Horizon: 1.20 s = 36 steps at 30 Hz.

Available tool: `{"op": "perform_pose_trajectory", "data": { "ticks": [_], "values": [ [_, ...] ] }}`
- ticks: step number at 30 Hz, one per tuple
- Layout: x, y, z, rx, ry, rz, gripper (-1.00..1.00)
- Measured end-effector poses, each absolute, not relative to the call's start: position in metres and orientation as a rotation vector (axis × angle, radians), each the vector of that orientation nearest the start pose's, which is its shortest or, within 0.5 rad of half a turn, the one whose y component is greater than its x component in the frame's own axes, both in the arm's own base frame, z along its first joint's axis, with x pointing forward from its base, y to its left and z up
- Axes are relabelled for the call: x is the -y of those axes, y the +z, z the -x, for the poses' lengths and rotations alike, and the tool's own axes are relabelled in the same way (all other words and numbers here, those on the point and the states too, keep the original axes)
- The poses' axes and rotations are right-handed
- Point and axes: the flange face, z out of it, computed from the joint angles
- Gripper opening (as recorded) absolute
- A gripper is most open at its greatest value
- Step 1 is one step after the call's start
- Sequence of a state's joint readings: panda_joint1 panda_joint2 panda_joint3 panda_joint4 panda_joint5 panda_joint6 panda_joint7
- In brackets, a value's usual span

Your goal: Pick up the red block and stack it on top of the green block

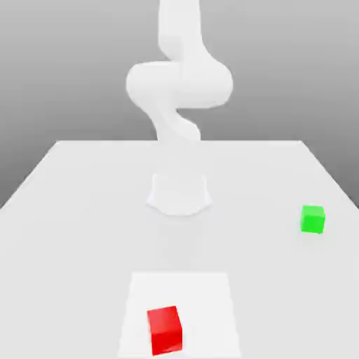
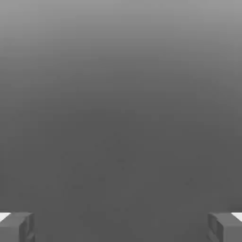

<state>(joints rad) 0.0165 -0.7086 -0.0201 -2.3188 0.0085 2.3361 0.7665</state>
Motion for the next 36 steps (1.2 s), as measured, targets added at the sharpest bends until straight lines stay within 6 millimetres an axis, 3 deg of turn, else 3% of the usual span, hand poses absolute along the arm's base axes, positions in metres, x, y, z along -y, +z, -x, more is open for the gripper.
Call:
{"op": "perform_pose_trajectory", "data": {
  "ticks": [6,12,18,25,29,30,36],
  "values": [
    [0.009,0.566,-0.447,-0.987,-0.714,2.643,0.0],
    [0.012,0.452,-0.484,-0.953,-0.491,2.772,0.0],
    [0.016,0.335,-0.492,-0.914,-0.263,2.893,0.0],
    [0.024,0.209,-0.472,-0.864,-0.018,3.014,0.0],
    [0.025,0.157,-0.47,-0.86,-0.002,3.022,0.0],
    [0.025,0.148,-0.469,-0.86,-0.001,3.022,-1.0],
    [0.025,0.144,-0.469,-0.86,0.001,3.022,-1.0]
  ]
}}
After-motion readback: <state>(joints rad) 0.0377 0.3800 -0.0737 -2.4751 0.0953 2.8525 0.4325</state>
